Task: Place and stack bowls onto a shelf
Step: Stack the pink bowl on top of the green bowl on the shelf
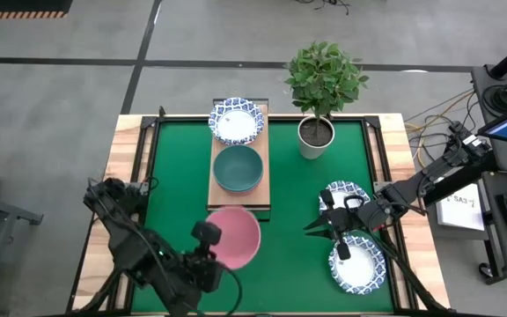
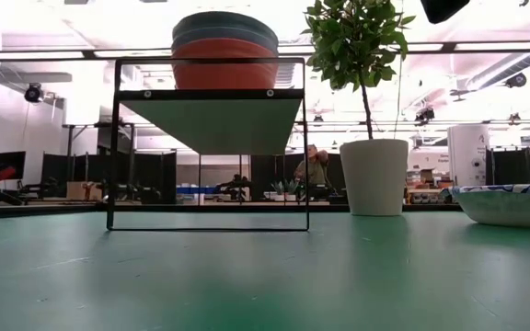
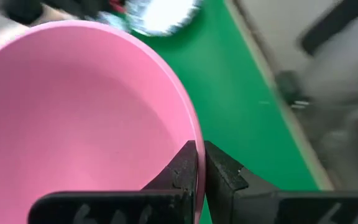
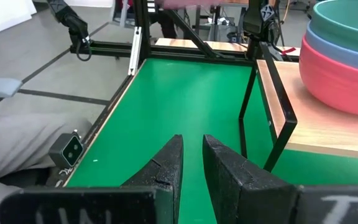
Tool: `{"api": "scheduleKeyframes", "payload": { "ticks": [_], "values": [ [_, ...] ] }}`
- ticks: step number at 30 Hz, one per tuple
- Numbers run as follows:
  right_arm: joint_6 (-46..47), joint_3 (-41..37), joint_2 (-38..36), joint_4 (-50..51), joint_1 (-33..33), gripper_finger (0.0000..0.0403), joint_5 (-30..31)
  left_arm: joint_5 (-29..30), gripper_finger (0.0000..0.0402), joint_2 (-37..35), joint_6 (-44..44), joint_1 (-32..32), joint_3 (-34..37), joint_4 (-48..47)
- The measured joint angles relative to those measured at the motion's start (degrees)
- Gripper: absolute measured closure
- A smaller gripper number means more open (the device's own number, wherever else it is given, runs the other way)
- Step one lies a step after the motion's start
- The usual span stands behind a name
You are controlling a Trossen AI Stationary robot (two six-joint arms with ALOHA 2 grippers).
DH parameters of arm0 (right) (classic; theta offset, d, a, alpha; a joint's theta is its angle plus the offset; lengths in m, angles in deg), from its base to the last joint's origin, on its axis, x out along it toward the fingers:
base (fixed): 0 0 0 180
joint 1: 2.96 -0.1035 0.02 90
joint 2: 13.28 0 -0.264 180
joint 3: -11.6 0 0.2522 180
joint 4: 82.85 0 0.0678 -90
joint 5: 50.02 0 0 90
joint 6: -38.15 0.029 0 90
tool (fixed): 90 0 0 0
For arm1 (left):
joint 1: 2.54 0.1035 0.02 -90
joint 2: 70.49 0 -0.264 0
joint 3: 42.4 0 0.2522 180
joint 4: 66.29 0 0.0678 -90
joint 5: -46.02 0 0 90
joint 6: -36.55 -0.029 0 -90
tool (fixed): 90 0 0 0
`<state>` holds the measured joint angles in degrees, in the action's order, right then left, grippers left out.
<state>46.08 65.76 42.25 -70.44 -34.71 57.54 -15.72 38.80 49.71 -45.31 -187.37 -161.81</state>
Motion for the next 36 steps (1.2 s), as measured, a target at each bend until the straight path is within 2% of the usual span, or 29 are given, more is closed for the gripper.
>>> {"api": "scheduleKeyframes", "payload": {
  "ticks": [4,9,14,17,22,27,36],
  "values": [
    [0.0,0.0,0.0,-0.4,0.0,0.0351,0.0,5.7,0.0401,-0.5,-4.4,2.4,-3.7,-4.9],
    [-0.3,0.0,0.0,-0.8,0.0,0.0351,0.0,6.2,0.0401,-2.2,-7.1,9.3,-2.9,-8.5],
    [0.0,0.0,0.0,-1.1,0.0,0.0351,0.0,1.0,0.0401,-2.6,-14.4,17.8,-2.9,-8.1],
    [0.4,0.0,0.0,-1.1,0.0,0.0351,0.0,-0.6,0.0401,-2.6,-15.5,22.8,-2.9,-8.2],
    [0.5,0.0,0.0,-1.1,0.0,0.0351,0.0,-9.8,0.0401,-2.6,-16.5,29.6,-2.9,-8.3],
    [0.5,0.0,0.0,-1.1,0.0,0.0351,0.0,-10.9,0.0401,-2.8,-16.5,32.4,-2.5,-8.3],
    [0.5,0.0,0.0,-1.0,0.0,0.0351,0.0,-14.0,0.0400,-2.9,-12.4,32.7,-1.1,-8.3]
  ]
}}
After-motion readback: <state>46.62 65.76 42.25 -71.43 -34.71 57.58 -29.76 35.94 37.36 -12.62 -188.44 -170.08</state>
